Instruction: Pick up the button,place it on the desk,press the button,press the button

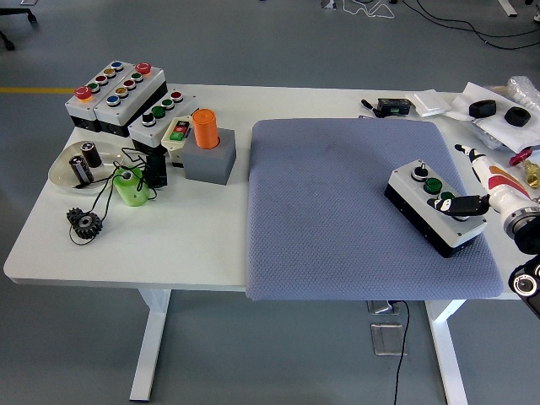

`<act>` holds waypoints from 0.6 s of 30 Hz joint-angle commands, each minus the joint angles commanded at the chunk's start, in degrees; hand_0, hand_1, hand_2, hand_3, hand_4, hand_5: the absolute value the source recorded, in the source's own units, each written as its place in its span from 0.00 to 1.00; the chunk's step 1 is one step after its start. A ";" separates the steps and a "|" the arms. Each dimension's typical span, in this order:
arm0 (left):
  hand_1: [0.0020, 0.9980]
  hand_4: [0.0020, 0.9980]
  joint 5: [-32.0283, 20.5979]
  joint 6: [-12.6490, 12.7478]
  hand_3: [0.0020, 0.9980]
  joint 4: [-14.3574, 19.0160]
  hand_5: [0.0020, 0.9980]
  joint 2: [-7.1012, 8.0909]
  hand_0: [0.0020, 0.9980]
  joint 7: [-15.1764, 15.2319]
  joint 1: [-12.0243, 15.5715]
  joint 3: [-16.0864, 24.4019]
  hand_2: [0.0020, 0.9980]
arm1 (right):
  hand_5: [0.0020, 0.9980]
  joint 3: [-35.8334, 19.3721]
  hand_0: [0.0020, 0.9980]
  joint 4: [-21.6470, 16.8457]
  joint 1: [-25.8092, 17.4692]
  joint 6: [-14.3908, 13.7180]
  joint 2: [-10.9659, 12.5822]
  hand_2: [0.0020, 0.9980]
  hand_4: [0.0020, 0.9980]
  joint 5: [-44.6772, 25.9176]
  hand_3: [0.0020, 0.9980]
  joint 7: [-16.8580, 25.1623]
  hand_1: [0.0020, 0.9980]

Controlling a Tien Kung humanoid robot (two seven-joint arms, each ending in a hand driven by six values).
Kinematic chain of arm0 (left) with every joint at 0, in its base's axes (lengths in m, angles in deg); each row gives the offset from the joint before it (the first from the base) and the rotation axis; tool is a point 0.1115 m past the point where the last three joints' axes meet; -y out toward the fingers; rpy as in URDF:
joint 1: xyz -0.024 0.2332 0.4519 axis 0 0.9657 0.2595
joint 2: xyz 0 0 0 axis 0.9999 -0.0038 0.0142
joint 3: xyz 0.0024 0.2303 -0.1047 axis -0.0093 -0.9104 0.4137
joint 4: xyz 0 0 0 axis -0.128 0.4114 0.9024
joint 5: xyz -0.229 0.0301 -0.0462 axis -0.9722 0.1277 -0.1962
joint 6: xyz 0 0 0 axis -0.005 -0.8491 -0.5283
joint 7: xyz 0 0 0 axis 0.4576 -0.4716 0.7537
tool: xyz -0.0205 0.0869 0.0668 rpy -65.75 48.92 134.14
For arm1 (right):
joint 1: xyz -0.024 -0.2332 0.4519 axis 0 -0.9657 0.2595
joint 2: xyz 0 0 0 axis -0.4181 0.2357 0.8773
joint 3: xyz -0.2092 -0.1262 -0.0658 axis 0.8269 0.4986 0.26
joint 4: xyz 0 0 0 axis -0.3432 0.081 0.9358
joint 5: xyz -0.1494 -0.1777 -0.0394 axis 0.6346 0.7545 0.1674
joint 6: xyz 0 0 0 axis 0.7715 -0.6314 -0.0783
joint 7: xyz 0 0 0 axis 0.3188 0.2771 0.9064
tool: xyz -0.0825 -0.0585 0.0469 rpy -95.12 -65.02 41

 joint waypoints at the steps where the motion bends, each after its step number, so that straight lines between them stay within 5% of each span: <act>1: 0.70 0.31 0.09 -0.01 0.51 -0.01 1.00 0.00 0.65 -0.01 0.07 0.08 0.69 | 0.24 0.20 1.00 0.43 0.29 0.17 -0.36 1.00 0.90 0.18 1.00 -0.32 0.97; 9: 0.70 0.31 1.32 -0.09 0.51 -0.02 1.00 0.04 0.65 -0.28 0.39 0.84 0.69 | 0.23 1.61 1.00 3.54 1.98 1.24 -2.84 1.00 0.92 -0.03 1.00 -2.07 0.96; 17: 0.70 0.32 1.29 -0.06 0.50 -0.01 1.00 0.06 0.65 -0.25 0.46 0.75 0.69 | 0.23 3.01 0.99 8.17 5.71 5.43 -6.39 1.00 0.92 9.60 1.00 -6.67 0.95; 18: 0.70 0.32 0.93 -0.03 0.50 0.01 1.00 0.08 0.65 -0.14 0.41 0.49 0.69 | 0.22 2.85 0.88 8.37 5.79 5.21 -6.49 0.77 0.92 10.43 0.99 -6.88 0.73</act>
